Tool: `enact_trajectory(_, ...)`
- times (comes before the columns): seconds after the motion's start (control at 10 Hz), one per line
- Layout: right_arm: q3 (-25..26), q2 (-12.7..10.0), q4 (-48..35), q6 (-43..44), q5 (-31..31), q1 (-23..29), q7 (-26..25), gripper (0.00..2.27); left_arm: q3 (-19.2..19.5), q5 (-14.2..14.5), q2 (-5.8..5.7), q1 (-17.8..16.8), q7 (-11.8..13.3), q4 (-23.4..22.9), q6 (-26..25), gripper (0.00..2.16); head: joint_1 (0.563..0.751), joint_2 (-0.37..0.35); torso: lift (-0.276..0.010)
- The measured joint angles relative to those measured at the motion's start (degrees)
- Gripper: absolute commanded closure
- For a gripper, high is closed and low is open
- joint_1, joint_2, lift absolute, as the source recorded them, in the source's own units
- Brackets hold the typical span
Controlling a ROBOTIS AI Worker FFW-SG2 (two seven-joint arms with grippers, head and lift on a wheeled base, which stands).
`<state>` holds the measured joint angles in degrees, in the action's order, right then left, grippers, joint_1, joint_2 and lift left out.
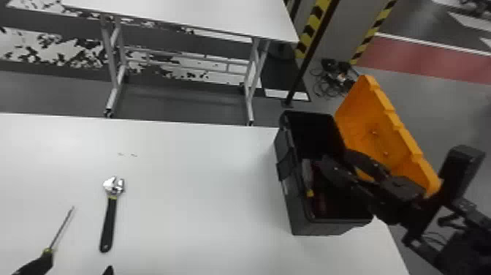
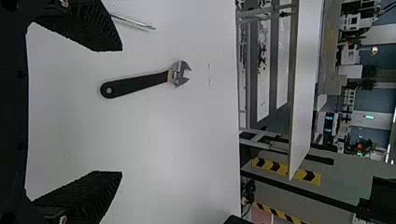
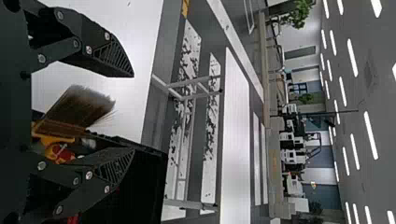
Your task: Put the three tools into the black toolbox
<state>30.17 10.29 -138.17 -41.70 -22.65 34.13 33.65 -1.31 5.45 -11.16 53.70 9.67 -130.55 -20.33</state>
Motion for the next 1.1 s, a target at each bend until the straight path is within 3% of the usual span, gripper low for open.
enact_trajectory(0.2, 1.05, -2.24, -2.75, -9.42, -7.84, 1.17, 0.14, 0.07, 2.16, 0.00, 0.69, -0.29, 0.18, -0.47, -1.17, 0.06, 0.695, -0.163, -0.051)
enact_trajectory(0.6, -4.39, -7.39, -6.65, -14.15, -11.23, 4.45, 0.13, 0.08, 9.40, 0.62, 2.39, -0.60, 3.00, -1.78, -5.55, 0.07, 0.695, 0.059, -0.051)
enact_trajectory(0.9, -7.83, -9.15, -6.63, -14.16, -11.49, 5.93, 1.28, 0.08, 16.41, 2.25, 3.74, -1.04, 7.33, 1.06, -5.27, 0.09, 0.695, 0.259, -0.051)
enact_trajectory(1.1, -9.08, -9.35, -6.50, -13.95, -11.46, 6.47, 1.93, 0.08, 18.80, 2.63, 3.95, -2.49, 9.29, 3.40, -4.96, 0.09, 0.695, 0.330, -0.051)
